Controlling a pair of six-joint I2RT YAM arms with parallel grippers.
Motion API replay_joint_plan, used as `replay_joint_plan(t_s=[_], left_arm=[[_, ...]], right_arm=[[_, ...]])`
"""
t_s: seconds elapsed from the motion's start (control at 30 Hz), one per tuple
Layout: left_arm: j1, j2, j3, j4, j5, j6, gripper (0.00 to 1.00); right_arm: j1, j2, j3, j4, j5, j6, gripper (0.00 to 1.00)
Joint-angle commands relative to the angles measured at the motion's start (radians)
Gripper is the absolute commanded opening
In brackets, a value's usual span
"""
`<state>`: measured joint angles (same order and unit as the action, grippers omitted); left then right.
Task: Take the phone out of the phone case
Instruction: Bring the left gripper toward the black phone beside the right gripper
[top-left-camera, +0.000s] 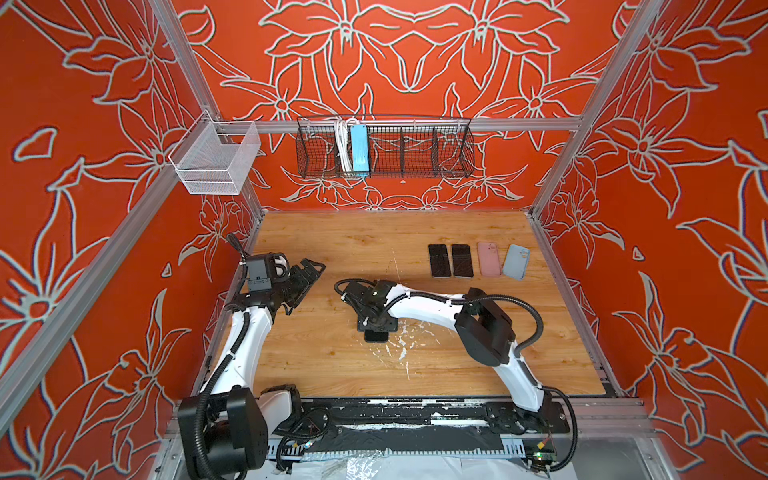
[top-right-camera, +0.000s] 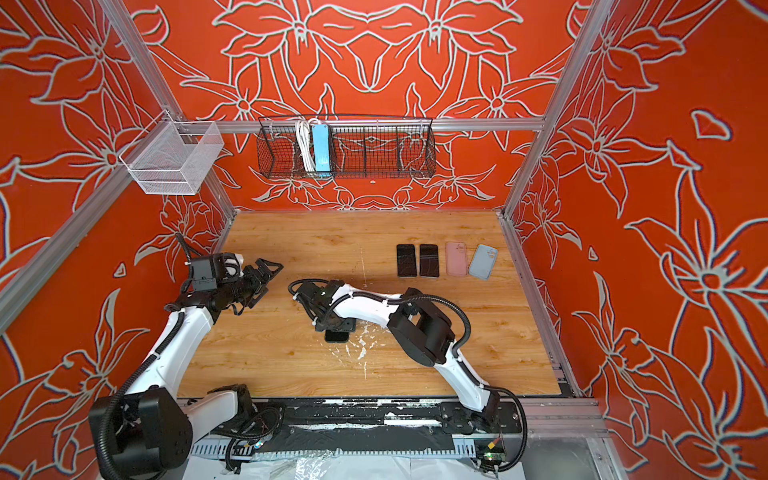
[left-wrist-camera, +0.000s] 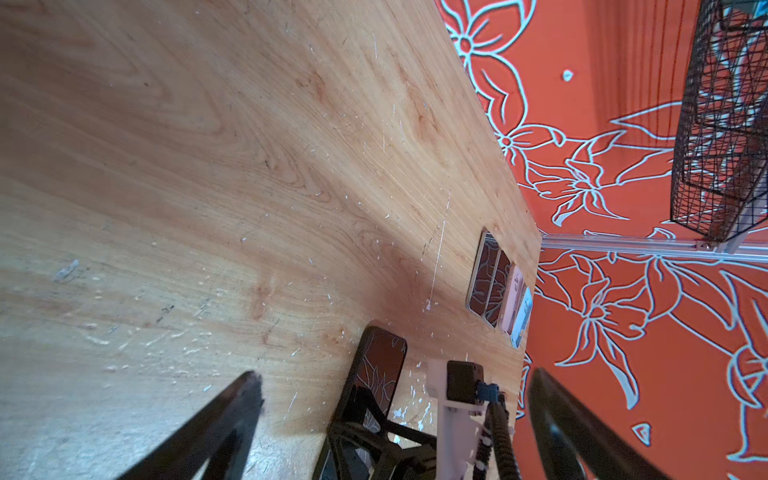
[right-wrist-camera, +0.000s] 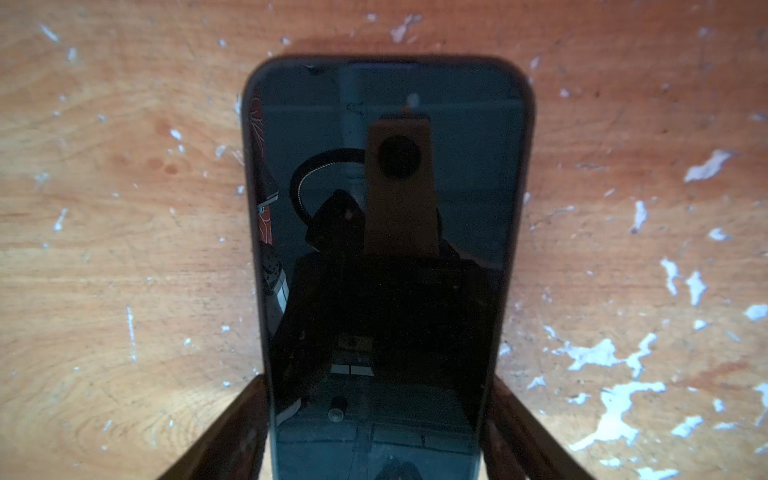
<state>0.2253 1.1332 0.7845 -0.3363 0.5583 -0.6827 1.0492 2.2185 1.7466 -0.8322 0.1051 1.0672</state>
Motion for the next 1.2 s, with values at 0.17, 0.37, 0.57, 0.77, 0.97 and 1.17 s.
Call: replay_joint_plan(t_s=[0.17,0.37,0.57,0.77,0.97,1.17], left_arm=[[0.006,-0.008,-0.070,0.054,0.062,-0.027,0.97],[-0.016,-0.019,-0.139,0.073,0.069,-0.033,0.97],[-0.163,0.055,-0.190,0.202,0.050,-0.077,0.97],[-0.203,0.116,-0.211,0.303,0.053,-0.101,0.97],[-0.225,0.161,-0.199,0.341,0.068,-0.089,0.97],[-0.264,0.231,-0.168,0.370,0.088,-0.070,0.97]], right_arm=[[-0.010,0.000,-0.037,0.020,0.018,-0.078,0.41],[-0.035,-0.038,-0.043,0.031,0.018,-0.107,0.39],[-0.060,-0.064,-0.069,0.057,0.003,-0.123,0.39],[-0.073,-0.094,-0.112,0.091,-0.010,-0.122,0.39],[-0.090,-0.138,-0.152,0.117,-0.028,-0.132,0.39],[-0.105,-0.183,-0.187,0.134,-0.025,-0.146,0.39]])
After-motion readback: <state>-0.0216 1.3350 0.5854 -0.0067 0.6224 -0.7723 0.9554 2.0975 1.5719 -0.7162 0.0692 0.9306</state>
